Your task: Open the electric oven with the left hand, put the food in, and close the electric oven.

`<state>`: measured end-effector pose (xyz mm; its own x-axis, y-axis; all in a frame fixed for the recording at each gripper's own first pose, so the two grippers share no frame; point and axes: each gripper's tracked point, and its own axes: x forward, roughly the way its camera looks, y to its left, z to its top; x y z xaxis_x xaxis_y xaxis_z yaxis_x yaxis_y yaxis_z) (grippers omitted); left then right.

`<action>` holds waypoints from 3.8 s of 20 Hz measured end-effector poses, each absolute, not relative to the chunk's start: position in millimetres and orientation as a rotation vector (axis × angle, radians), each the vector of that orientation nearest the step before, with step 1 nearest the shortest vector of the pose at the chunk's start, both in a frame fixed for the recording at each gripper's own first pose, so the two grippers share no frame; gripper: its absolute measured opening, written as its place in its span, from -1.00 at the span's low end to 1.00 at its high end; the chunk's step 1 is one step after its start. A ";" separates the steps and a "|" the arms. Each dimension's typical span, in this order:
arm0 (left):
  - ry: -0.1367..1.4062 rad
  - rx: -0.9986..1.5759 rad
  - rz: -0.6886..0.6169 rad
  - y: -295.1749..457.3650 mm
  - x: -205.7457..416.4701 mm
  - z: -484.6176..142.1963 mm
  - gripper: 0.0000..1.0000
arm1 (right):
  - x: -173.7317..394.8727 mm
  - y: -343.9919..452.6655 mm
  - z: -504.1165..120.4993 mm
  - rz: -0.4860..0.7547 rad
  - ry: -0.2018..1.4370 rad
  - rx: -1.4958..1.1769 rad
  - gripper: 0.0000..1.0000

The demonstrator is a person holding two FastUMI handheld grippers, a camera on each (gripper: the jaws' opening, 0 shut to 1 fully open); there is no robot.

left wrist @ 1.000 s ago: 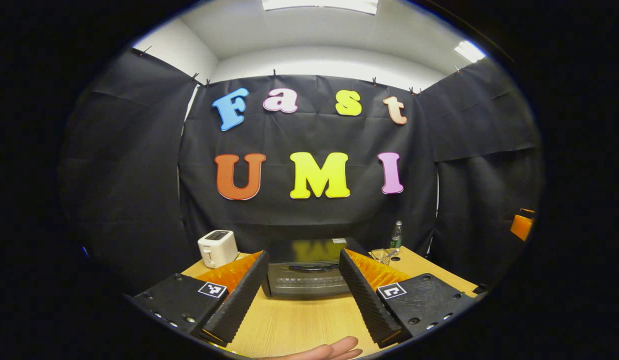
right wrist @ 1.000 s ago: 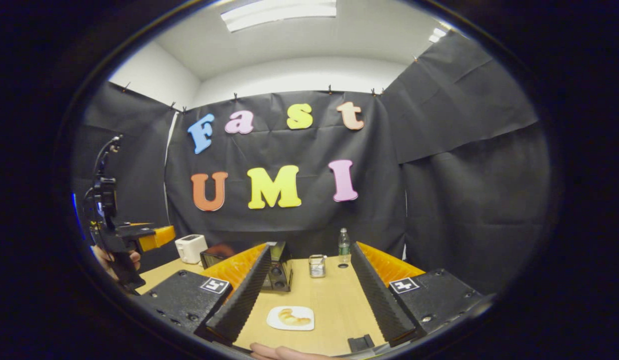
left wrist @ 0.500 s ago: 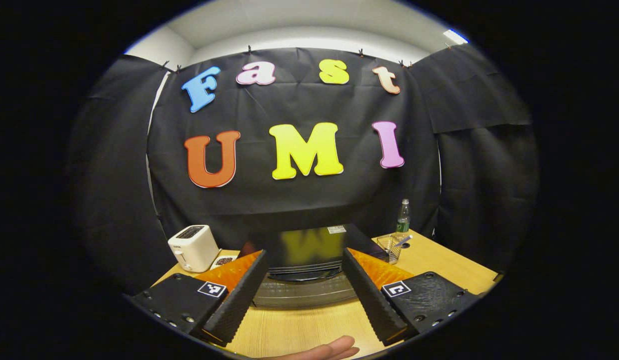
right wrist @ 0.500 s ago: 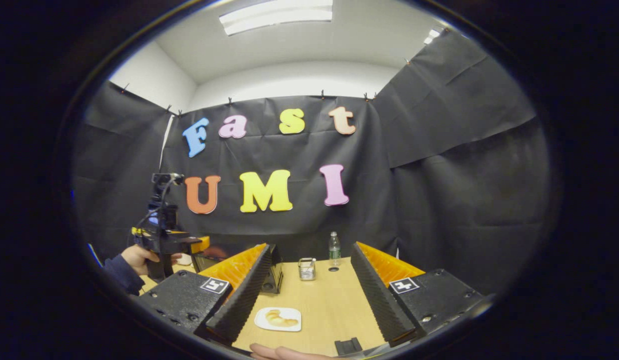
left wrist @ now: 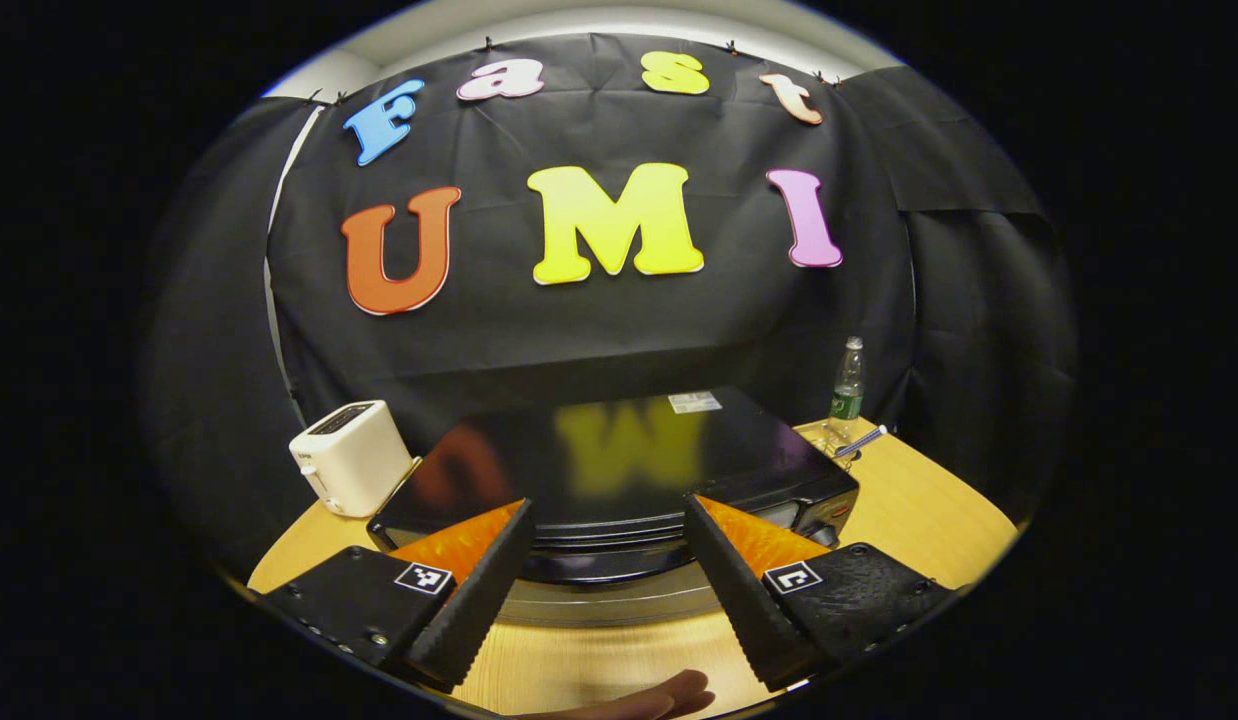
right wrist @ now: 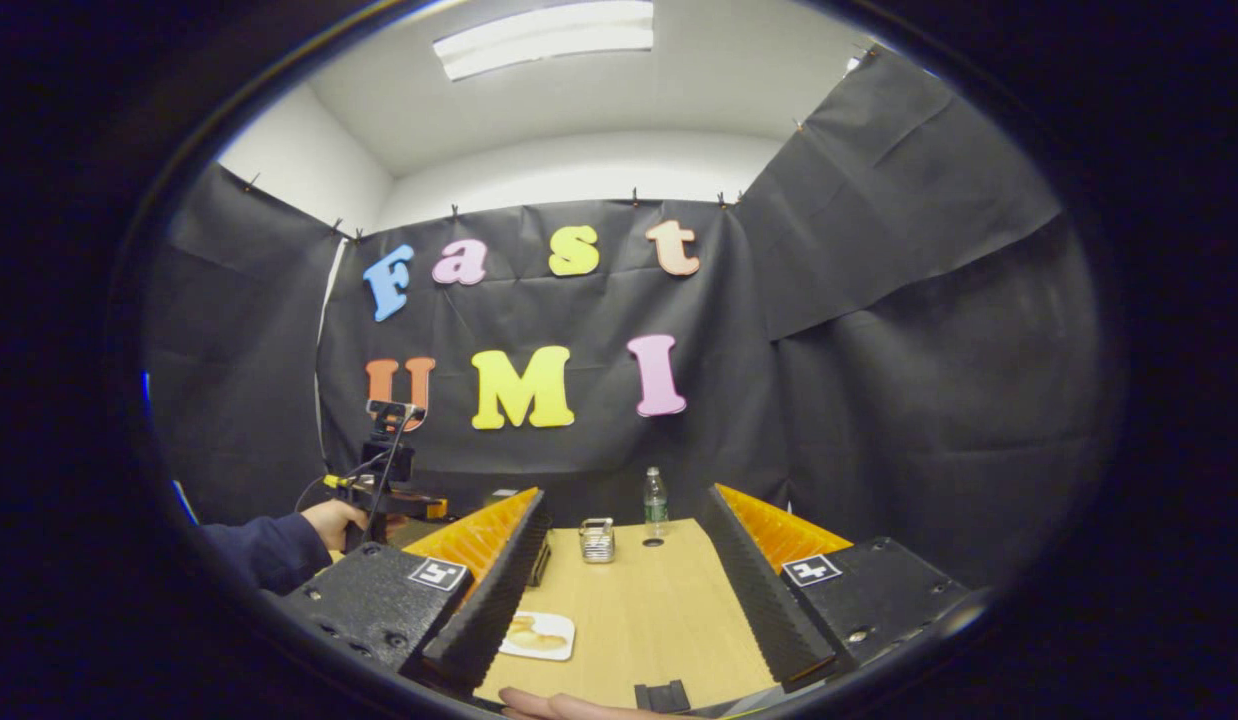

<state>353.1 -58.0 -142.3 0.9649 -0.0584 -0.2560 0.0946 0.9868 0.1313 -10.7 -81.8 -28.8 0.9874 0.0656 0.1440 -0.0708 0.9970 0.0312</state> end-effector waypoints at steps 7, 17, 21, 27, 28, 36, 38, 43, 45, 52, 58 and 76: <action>0.273 0.037 -0.076 -58.8 345.8 -152.2 0.92 | -3.7 -85.7 -42.4 0.074 -0.099 0.069 0.92; 0.258 0.046 -0.089 -55.7 287.7 -163.9 0.92 | 11.9 -58.7 -53.8 0.113 -0.060 0.119 0.90; 0.402 0.047 -0.039 -40.0 268.6 -224.4 0.91 | 25.3 -48.8 -71.0 0.124 -0.022 0.120 0.90; 0.454 0.033 -0.052 -33.6 241.6 -284.8 0.95 | 38.5 -53.9 -95.5 0.093 0.037 0.103 0.90; 0.455 0.034 -0.057 -33.3 240.3 -288.4 0.95 | 40.7 -53.1 -98.3 0.096 0.049 0.106 0.90; 0.508 0.012 -0.090 -31.1 232.7 -312.4 0.91 | 48.3 -43.5 -109.1 0.110 0.080 0.086 0.90; 0.494 0.003 -0.098 -29.9 234.3 -314.4 0.92 | 51.2 -40.5 -110.9 0.114 0.087 0.081 0.90; 0.457 0.008 -0.114 -24.2 230.3 -307.0 0.92 | 71.6 -18.0 -120.5 0.166 0.106 0.058 0.90; 0.415 0.021 -0.093 -14.0 224.3 -291.3 0.90 | 90.3 -1.7 -132.8 0.222 0.127 0.028 0.90; 0.261 0.041 -0.066 19.4 157.9 -203.0 0.87 | 146.2 27.7 -181.9 0.359 0.236 0.006 0.90; 0.139 0.054 -0.064 34.0 68.9 -132.1 0.86 | 162.5 56.2 -238.0 0.448 0.355 -0.080 0.96; -0.083 0.045 -0.155 24.6 -70.5 -60.7 0.85 | 163.7 86.1 -361.9 0.544 0.626 -0.265 0.69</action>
